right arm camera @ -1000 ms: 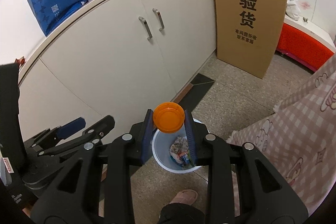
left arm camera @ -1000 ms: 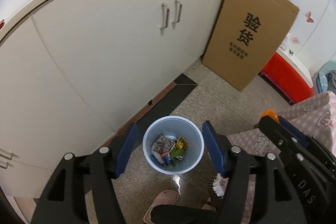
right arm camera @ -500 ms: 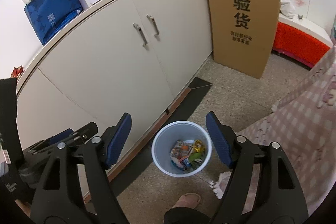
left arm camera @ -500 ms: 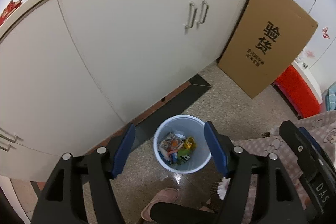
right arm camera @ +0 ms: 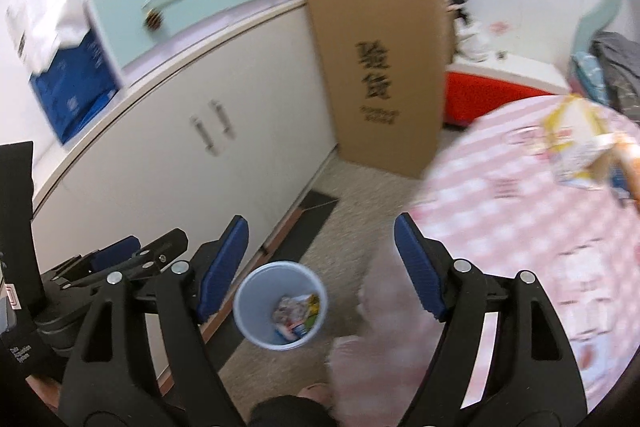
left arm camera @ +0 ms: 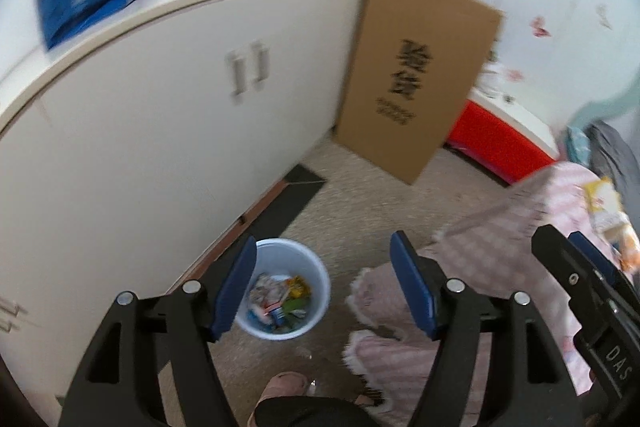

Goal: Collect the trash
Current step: 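Move both open grippers back over the table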

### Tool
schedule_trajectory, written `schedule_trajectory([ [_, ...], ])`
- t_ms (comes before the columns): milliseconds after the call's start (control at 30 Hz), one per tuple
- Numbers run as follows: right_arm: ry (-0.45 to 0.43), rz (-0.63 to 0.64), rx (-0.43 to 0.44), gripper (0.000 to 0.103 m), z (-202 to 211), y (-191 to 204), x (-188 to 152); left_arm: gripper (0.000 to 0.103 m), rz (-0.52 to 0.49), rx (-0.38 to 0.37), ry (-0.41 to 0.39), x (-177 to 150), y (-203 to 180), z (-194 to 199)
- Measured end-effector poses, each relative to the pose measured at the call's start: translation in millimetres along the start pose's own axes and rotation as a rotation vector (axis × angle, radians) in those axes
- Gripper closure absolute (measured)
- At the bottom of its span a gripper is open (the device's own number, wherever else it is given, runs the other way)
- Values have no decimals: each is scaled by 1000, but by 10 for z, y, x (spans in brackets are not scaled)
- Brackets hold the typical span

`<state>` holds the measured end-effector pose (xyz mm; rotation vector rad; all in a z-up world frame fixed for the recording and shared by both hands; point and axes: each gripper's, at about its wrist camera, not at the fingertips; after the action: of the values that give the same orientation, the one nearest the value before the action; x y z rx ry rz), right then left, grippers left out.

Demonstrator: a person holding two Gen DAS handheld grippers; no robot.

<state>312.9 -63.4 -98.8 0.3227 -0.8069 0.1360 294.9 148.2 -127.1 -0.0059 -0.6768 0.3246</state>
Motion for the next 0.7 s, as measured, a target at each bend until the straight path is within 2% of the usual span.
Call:
schedule_trajectory([
  [267,-92,-78,-159,26,620,-1039,75,32,-229,-142,-64,-60,-1308,224],
  [433,-104,-150,-287,25,883,-1811,71,31,-407,-178,-79,-172,-2131,210],
  [567,-104,-167,-352,25,945,-2149,82,30,-540,-172,-81,-278,-2701,119],
  [700,-95,-169,-396,24,924,-2449,135,30,-590,-172,-61,-286,-3088,-38],
])
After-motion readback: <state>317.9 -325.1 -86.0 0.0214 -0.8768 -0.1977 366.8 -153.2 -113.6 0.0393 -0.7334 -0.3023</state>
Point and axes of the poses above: each gripper's, at about its wrist camera, not at the fingertips, and z roughly against the way its jaws point, y to its left, x to its top, and after that the axes turned 1 degree about -z, right-handed
